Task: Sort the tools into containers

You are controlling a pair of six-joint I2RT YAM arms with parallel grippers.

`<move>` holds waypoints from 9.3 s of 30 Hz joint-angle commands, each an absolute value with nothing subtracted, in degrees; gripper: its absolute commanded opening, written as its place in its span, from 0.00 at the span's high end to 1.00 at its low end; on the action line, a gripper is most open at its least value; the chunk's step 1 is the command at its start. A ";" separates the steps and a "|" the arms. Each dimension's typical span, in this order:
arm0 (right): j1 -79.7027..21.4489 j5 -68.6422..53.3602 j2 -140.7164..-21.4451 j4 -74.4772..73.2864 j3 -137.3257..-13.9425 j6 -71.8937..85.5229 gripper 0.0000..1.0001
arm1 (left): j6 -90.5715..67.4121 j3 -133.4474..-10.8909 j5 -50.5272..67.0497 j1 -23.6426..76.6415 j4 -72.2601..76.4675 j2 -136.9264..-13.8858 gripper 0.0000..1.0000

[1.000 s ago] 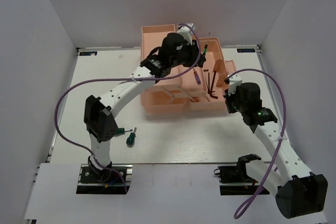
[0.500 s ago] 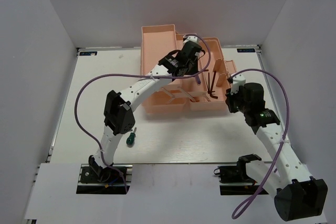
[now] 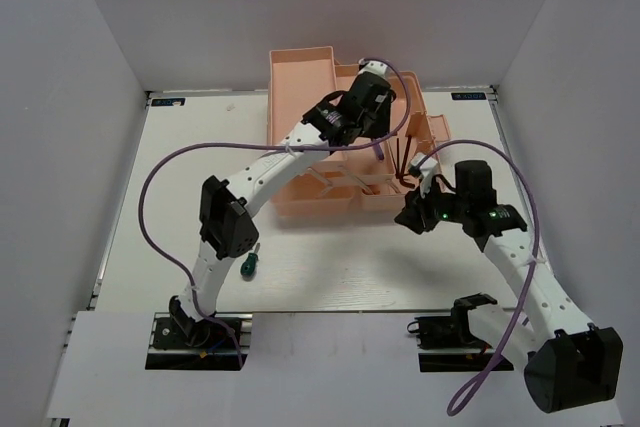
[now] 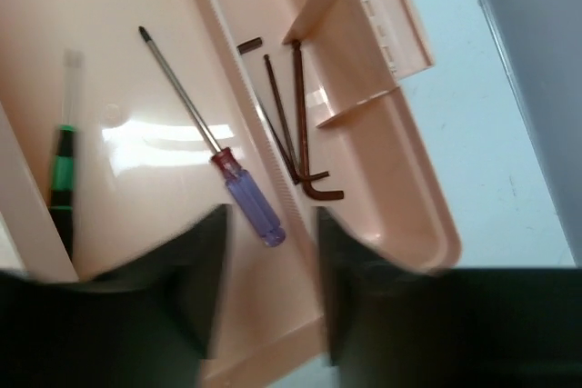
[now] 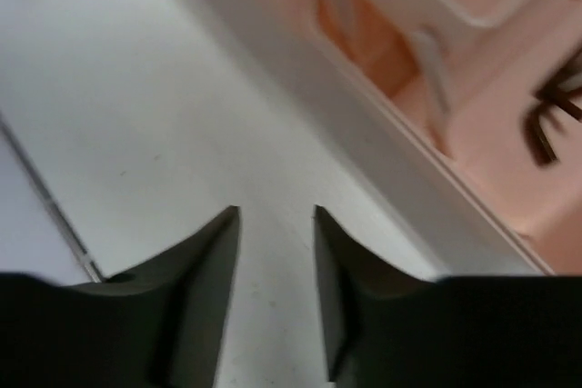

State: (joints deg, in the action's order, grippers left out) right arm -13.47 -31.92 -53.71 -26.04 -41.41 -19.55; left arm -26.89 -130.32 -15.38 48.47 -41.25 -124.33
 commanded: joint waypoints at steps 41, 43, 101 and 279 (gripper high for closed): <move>-68.90 -15.29 -116.07 -32.70 -95.52 27.06 0.36 | -42.71 -49.56 -48.34 51.33 -54.55 -7.11 0.28; -69.34 -14.42 -118.55 -32.87 -99.55 31.01 0.35 | -43.24 -50.97 -47.37 51.33 -56.59 -9.39 0.28; -65.31 -32.50 -109.52 -49.84 -110.83 0.18 1.00 | -73.21 -36.83 -40.52 51.33 -62.14 -22.16 0.29; -55.37 -10.45 -88.51 -25.05 -79.90 -32.43 1.00 | -64.34 -14.33 3.07 27.16 64.89 -87.88 0.41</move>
